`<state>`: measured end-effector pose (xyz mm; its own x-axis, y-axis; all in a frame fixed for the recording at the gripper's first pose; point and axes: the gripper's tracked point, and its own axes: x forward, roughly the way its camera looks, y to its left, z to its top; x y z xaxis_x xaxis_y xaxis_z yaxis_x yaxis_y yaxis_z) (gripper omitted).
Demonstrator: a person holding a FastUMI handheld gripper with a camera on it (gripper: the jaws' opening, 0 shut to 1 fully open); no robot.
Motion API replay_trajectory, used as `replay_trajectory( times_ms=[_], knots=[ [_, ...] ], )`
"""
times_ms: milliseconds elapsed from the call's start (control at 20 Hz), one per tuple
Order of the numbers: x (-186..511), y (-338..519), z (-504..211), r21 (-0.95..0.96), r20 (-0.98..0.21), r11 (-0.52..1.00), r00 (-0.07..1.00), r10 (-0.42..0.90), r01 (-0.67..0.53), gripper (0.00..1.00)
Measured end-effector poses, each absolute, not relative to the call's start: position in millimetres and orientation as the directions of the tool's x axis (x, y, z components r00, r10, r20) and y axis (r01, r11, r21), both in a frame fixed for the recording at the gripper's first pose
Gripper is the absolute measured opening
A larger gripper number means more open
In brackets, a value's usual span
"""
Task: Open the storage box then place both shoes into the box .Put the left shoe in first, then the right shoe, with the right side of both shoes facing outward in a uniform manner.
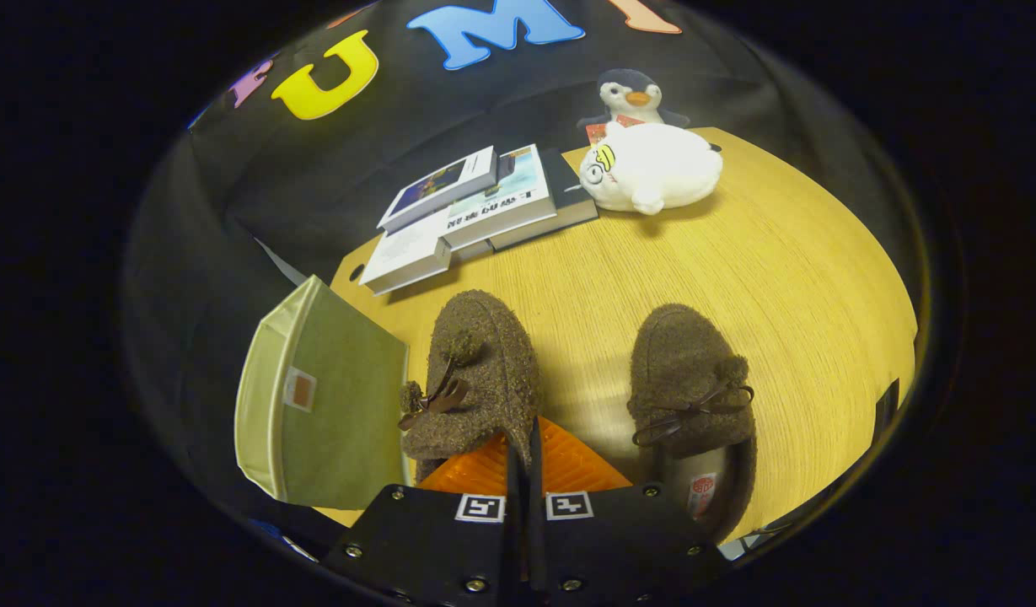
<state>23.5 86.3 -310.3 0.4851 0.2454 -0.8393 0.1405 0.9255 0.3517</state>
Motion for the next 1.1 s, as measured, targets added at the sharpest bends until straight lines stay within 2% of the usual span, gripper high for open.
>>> replay_trajectory(
  times_ms=[650, 1100],
  knots=[
    [68.1, 171.0, -214.3, 0.429, -0.771, 0.9, 0.55, 0.32, 0.078, 0.04],
    [79.1, 263.9, -211.2, 0.495, -0.741, 0.869, 0.536, 0.405, 0.027, 0.04]
  ],
)
